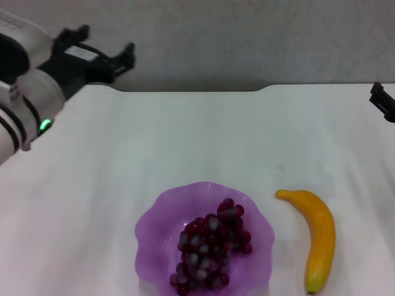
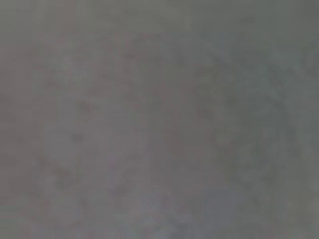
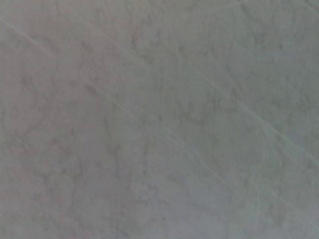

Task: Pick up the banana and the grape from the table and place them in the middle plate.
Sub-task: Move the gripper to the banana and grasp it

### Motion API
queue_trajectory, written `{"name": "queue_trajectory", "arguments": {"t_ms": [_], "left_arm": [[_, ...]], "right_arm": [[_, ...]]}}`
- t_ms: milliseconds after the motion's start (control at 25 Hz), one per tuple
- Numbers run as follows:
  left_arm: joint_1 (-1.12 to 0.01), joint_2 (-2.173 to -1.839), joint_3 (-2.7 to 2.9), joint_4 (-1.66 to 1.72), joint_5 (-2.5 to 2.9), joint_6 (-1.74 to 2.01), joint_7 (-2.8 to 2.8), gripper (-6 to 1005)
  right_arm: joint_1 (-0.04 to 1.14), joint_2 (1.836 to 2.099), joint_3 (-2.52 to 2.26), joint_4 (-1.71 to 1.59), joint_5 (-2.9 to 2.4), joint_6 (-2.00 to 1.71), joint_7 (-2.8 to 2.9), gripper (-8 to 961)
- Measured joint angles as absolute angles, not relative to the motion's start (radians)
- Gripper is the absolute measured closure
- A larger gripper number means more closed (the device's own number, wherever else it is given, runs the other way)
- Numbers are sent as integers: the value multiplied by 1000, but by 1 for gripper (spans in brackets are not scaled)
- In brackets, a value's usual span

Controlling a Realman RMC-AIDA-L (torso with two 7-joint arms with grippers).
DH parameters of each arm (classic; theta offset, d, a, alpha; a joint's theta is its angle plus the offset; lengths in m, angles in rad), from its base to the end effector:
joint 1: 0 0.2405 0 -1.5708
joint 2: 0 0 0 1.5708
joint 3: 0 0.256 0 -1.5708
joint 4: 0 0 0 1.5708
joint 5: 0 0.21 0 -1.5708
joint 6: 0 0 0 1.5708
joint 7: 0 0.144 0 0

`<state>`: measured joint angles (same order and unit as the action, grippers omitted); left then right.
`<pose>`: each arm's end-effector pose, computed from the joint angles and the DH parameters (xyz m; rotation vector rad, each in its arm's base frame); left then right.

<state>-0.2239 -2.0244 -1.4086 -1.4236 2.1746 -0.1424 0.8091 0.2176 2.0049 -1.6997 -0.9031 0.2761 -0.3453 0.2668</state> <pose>-0.1733 0.3879 0.0353 -1.9013 -0.4357 -0.4815 0.3086 0.3750 0.0353 -1.5679 0.8308 0.6029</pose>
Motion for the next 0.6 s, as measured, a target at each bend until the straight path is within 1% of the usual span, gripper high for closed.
{"name": "queue_trajectory", "arguments": {"t_ms": [160,240,440,600], "left_arm": [[-250,-2020,-1436,-1333,2092,-57,818,103],[-263,-2012,-1444,-1298,2055,-36,818,104],[-278,-1993,-1448,-1262,2009,-2,813,105],[-286,-1988,-1465,-1241,1988,18,811,107]], "right_arm": [[218,2006,-1700,-908,276,-345,267,90],[218,2008,-1700,-909,277,-345,267,90],[218,2009,-1696,-910,282,-354,269,90],[215,2011,-1689,-910,284,-355,272,90]]}}
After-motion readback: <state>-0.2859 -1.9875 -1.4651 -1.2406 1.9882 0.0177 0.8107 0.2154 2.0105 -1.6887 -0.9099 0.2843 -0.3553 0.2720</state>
